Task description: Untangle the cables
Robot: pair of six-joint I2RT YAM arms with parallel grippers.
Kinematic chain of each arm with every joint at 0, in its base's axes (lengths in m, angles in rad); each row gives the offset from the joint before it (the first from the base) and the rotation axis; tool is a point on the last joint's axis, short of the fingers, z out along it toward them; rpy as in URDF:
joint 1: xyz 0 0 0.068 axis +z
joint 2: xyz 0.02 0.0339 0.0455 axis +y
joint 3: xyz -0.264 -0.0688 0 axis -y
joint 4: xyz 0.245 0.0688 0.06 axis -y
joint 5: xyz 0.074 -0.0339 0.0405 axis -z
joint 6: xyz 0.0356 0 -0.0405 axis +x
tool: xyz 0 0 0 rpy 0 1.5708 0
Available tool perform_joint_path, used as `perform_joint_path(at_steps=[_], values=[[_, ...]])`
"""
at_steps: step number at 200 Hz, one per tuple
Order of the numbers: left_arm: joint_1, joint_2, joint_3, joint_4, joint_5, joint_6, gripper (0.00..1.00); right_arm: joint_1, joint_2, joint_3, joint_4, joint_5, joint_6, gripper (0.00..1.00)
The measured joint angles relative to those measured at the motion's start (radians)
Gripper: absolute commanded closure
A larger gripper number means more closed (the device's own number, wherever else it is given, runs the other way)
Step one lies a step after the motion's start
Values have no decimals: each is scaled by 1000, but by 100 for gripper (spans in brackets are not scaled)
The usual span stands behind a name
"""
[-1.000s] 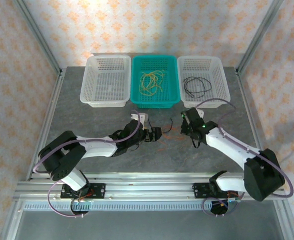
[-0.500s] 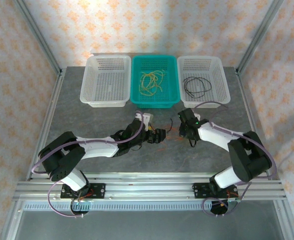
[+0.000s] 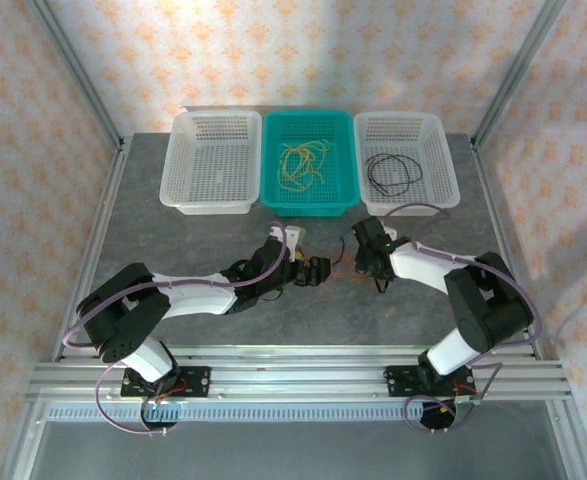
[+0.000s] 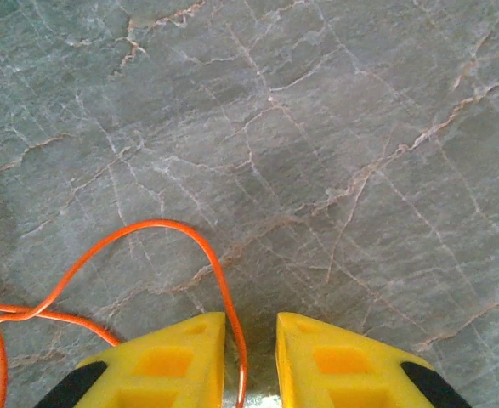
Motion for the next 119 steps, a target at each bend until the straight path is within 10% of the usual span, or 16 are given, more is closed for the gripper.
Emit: perform_joint_path(at_steps=[119], values=[[0,-6,73,-83,-124,0,5,0,-42,-4,-13,47,15,100]])
